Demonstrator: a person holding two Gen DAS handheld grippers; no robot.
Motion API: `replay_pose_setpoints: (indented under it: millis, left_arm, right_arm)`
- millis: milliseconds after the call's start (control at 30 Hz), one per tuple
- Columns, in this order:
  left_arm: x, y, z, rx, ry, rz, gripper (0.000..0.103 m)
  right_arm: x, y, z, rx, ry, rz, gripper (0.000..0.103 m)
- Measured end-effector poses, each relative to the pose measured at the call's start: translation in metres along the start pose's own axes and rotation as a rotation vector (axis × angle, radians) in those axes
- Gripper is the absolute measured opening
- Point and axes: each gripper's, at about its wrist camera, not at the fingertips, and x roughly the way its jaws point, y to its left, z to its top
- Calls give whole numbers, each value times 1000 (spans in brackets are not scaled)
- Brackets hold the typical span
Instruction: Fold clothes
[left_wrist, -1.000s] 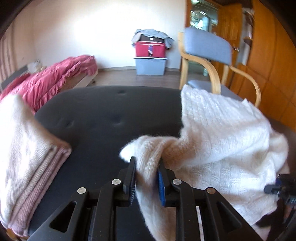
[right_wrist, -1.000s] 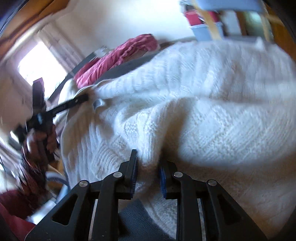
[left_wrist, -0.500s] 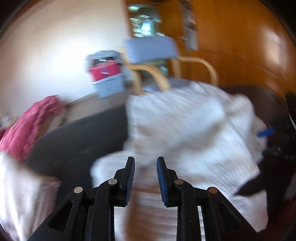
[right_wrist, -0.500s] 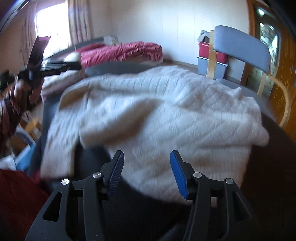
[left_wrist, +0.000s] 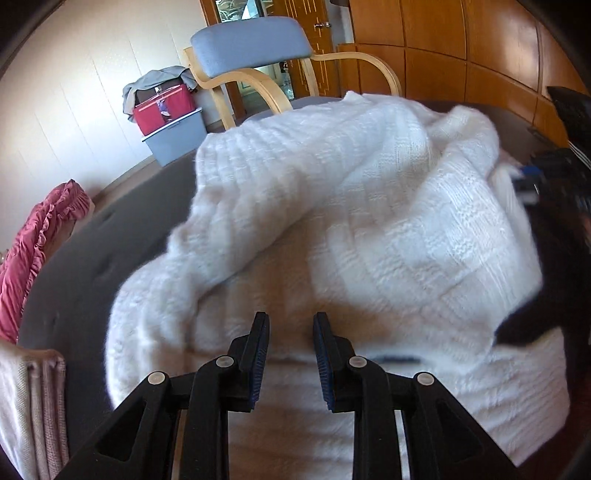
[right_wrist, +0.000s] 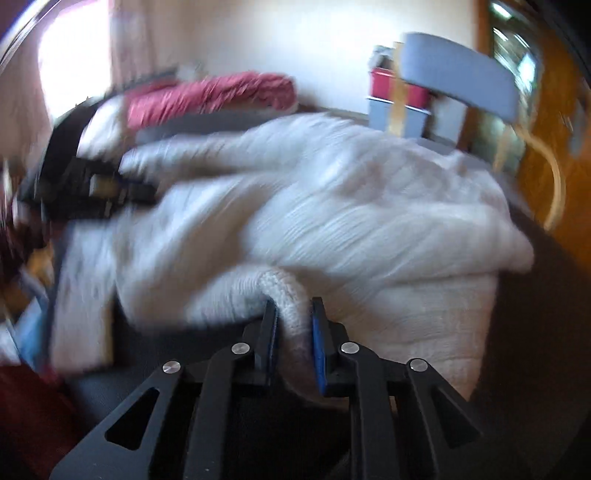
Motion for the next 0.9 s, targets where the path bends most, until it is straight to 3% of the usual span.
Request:
replay_pose_setpoints:
  millis: [167,333,433,567,800,900]
  left_arm:
    - [-10,1,-3,73,-19,-27,24]
    - [-2,-21,1,250,15,-66,24]
    - [-4,-26,2,325,18,-111,23]
    - [-7,-30,5,374,77,-236,24]
    - [13,-50,14,509,112,-42,28]
    - [14,-67,10,635,63,39,30]
  right_arm:
    - [0,-44,14,189,-83,31,16]
    - [15,-66,18,290,-75,70,16]
    - [21,-69,18,302,-58,83,17]
    - [24,-72,16,319,-50,99,17]
    - [25,-74,15,325,-43,120,17]
    - [25,-76,15,334,-45,131,17]
